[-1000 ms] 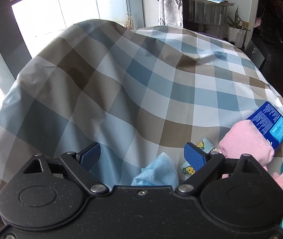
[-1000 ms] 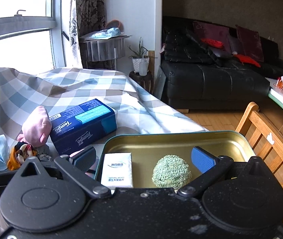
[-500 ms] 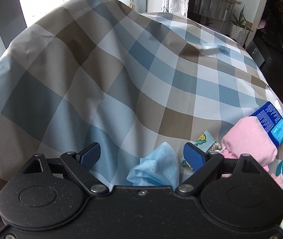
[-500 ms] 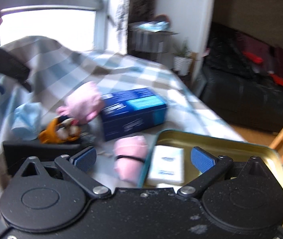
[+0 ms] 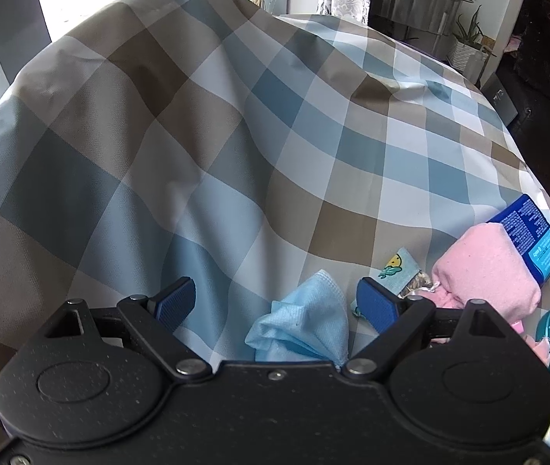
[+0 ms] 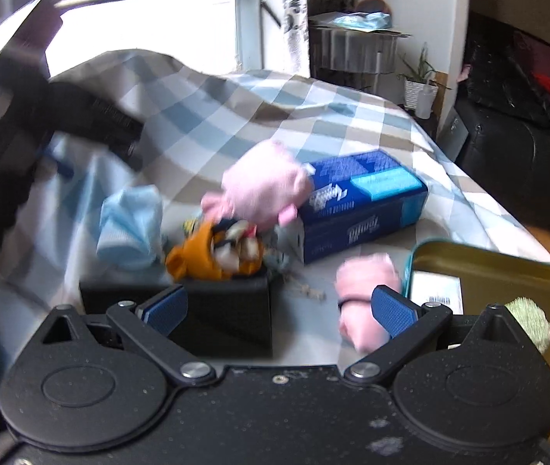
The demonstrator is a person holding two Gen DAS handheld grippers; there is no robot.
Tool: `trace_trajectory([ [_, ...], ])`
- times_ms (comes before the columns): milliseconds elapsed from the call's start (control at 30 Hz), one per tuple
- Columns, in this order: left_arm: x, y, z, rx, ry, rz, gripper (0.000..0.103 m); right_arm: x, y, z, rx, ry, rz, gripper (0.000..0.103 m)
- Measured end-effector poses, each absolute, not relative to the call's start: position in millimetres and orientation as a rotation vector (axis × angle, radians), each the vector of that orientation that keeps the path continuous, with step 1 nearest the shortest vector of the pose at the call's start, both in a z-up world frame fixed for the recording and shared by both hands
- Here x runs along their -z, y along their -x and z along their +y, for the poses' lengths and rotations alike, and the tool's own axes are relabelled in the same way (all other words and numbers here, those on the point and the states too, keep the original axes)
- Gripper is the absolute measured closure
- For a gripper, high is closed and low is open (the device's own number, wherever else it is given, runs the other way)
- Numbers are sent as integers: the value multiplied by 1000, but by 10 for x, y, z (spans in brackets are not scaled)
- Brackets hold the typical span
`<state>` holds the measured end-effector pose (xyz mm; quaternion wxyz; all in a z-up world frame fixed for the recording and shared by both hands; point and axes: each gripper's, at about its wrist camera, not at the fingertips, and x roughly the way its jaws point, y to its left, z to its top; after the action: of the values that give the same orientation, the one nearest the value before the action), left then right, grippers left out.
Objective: Organize soft objects
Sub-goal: 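Grasp the pink towel with the right gripper, then grasp the blue face mask with the left gripper while the right gripper lifts the pink towel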
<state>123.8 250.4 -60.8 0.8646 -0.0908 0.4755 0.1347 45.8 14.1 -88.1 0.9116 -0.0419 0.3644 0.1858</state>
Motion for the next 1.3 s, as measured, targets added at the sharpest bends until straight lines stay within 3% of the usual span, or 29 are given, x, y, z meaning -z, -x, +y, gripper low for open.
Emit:
trace_trajectory([
  [367,586,-1204,2678,-351,244,991,16,654,-1046,684,-316,181,628,2],
  [767,559,-1201,2806,-356,302,978,16,1116,-1447,1189,-294,401,693,2],
  [1033,594,-1222,2783,-356,297,994,16,1110,-1438,1263,-317,417,703,49],
  [1300,685,-1264,2764,-372,290,1022,16,786,-1461,918,-336,169,751,53],
])
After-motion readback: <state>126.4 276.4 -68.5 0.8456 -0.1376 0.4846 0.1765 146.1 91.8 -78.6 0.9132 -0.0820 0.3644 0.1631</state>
